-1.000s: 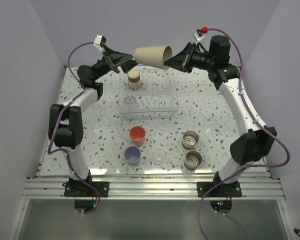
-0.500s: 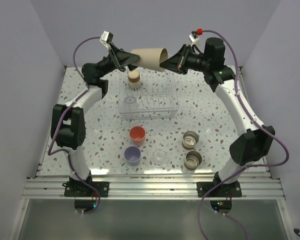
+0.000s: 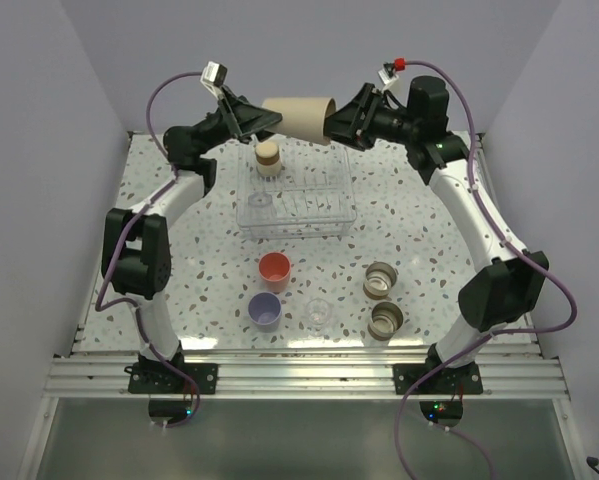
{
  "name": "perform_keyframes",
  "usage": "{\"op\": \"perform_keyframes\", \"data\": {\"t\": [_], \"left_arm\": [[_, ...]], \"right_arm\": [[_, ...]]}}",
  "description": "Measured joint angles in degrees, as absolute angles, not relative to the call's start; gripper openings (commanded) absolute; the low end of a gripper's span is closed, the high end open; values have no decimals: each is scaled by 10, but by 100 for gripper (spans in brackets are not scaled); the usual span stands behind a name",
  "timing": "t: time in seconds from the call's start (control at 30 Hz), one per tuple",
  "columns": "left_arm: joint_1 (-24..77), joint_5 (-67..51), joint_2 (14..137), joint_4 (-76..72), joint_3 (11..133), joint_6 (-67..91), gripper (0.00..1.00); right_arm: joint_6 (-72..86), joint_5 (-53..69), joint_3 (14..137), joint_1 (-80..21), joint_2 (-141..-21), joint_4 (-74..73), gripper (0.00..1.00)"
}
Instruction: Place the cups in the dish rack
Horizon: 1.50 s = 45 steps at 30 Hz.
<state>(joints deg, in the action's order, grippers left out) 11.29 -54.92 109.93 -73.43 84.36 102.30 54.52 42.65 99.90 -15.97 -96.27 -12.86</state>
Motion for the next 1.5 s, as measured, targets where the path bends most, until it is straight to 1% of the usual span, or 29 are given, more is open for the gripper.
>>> {"op": "perform_keyframes", "data": {"t": [0.07,0.17,0.2,0.27,0.3,0.4,0.43,0.53,0.67,0.8,1.0,1.5], "left_arm": [[114,-555,1099,-734,844,1013,1],[114,-568,1099,-711,854,961,0],[114,-575,1099,-684,866,929,0],[113,-584,1099,-597,901,848,0],[113,-585,1099,-548,921,808,0],[113,-557,1118,-312,1054,633,0],[113,-545,1124,-273,1080,600,0],[117,-477,1159,-95,1196,468,0],[132,-395,1228,58,1306,342,0],[158,-316,1281,162,1323,265,0],[195,-228,1305,248,1293,199,0],[205,-85,1317,274,1288,132,0]], "right_arm": [[528,409,999,-158,-962,-145,73],[476,356,1007,-155,-961,-223,80],[455,332,1014,-153,-959,-258,84],[417,284,1023,-151,-950,-317,87],[399,258,1023,-150,-940,-344,88],[356,196,1014,-147,-894,-408,88],[345,183,1007,-146,-875,-422,88],[318,153,979,-145,-815,-456,88],[296,136,937,-145,-766,-478,88],[284,128,896,-146,-758,-498,88],[278,127,859,-146,-758,-515,87],[275,128,839,-146,-758,-515,86]]}}
